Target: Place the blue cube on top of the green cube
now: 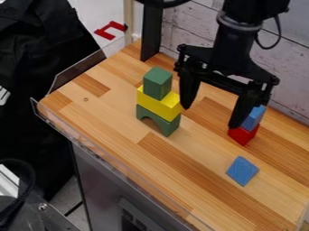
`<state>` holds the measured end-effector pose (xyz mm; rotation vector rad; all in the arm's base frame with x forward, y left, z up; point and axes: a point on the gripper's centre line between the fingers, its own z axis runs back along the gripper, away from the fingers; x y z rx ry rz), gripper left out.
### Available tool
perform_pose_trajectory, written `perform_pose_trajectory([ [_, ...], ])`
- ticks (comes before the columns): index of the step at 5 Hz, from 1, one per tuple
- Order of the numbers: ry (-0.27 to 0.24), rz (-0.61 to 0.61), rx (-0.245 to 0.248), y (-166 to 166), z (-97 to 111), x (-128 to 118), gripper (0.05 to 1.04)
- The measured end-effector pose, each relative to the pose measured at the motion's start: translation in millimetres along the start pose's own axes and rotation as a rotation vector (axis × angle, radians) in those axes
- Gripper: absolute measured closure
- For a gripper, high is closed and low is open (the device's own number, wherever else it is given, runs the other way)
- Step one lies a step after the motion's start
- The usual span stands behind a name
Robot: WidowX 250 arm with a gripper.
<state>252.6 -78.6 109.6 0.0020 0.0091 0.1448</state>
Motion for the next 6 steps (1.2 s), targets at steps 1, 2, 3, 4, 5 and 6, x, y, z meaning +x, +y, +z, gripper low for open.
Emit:
perform_pose_trajectory([
  [1, 0.026, 0.002, 0.006, 0, -7, -2, 0.085],
  [2, -0.001, -0.109, -0.091, -21, -11, 13, 0.085],
  [3, -0.023, -0.18, -0.136, -38, -15, 32, 0.085],
  [4, -0.028, -0.197, -0.14, -47, -17, 41, 0.085],
  [5, -0.007, -0.196, -0.113, -48, -25, 49, 0.085],
  [6, -0.005, -0.181, -0.075, -45, -21, 55, 0.085],
])
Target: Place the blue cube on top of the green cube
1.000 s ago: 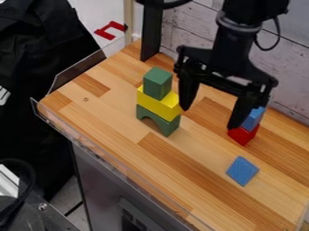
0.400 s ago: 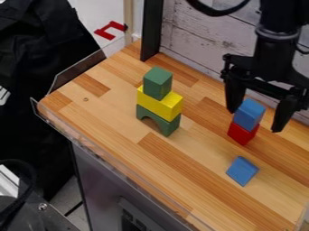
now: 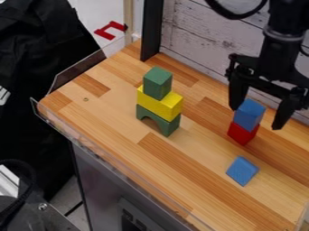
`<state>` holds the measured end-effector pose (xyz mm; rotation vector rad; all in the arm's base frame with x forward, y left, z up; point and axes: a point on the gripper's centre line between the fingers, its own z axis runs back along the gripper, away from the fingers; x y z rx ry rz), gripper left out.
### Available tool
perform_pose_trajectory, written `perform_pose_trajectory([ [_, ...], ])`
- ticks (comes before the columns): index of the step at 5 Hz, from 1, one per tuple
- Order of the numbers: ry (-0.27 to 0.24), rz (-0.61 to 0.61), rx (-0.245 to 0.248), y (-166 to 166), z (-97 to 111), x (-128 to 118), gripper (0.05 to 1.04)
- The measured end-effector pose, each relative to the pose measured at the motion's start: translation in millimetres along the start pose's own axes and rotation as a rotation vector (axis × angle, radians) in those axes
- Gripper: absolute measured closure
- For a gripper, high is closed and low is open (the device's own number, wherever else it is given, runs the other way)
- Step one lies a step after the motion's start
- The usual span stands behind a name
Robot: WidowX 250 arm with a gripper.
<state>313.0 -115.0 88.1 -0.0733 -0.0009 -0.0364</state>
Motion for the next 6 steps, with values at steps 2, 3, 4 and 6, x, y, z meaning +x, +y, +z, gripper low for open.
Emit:
perform_pose_trajectory([
  [2, -0.001, 0.007, 0.043, 8, 1, 7, 0.085],
  [3, 0.017, 0.002, 0.029, 8, -5, 10, 0.085],
  [4, 0.05, 0.0, 0.011, 10, -16, 14, 0.085],
  [6, 0.097, 0.039, 0.017, 23, -31, 18, 0.085],
])
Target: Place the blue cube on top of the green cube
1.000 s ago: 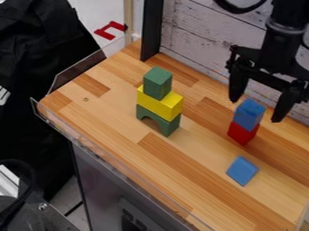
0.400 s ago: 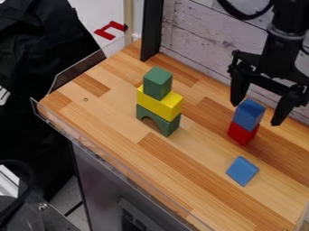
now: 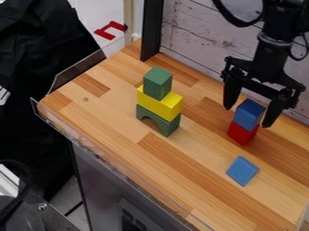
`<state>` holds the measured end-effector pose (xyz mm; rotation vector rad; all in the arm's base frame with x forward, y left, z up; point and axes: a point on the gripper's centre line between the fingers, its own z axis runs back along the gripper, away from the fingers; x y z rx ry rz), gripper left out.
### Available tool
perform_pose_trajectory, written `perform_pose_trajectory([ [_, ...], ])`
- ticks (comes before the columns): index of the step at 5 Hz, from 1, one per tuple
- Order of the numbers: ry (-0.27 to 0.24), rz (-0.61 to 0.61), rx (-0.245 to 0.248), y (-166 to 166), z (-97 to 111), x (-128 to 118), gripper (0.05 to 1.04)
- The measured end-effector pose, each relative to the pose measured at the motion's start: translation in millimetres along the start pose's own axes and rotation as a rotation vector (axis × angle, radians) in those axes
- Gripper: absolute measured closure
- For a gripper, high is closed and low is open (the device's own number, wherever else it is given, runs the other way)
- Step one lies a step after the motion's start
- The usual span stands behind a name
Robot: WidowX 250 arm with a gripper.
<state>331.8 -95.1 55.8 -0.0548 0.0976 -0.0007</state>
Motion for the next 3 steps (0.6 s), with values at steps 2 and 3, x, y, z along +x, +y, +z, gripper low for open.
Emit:
perform_pose_trajectory([
  [2, 0.031, 0.015, -0.009, 2, -12, 2, 0.131],
  [3, 0.047, 0.019, -0.028, -1, -14, 0, 0.375],
])
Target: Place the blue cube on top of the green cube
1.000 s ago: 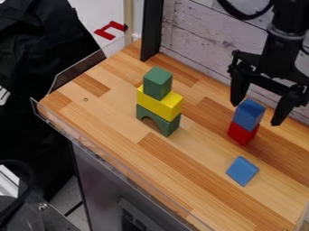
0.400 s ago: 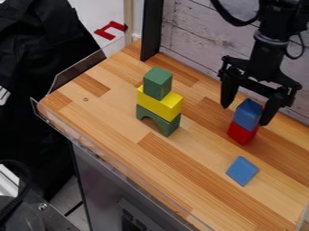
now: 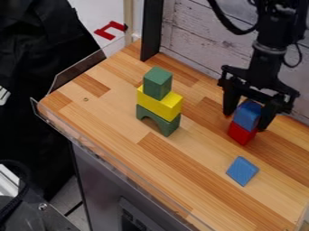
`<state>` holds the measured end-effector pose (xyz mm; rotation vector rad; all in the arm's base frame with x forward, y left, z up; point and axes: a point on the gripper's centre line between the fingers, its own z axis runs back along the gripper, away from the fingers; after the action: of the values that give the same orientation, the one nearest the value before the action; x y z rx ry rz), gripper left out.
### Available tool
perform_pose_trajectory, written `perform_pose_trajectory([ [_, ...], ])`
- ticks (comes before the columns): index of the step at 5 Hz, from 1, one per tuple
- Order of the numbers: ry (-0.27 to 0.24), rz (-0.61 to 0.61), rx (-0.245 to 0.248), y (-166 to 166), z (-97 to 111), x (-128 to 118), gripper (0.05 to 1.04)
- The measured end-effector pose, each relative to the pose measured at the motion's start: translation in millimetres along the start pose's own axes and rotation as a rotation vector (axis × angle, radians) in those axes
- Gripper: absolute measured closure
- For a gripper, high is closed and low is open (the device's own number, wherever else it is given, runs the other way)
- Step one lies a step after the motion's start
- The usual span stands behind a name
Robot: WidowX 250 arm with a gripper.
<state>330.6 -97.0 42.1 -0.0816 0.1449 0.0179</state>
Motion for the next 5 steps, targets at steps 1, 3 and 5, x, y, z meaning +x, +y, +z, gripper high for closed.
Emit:
perform_pose_trajectory([
  [1, 0.002, -0.003, -0.006, -3, 0, -1, 0.495],
  [3, -0.04, 0.03, 0.042, 3, 21, -11, 0.495],
  [5, -0.116, 0.122, 0.064, 48, 83, -53, 0.496],
])
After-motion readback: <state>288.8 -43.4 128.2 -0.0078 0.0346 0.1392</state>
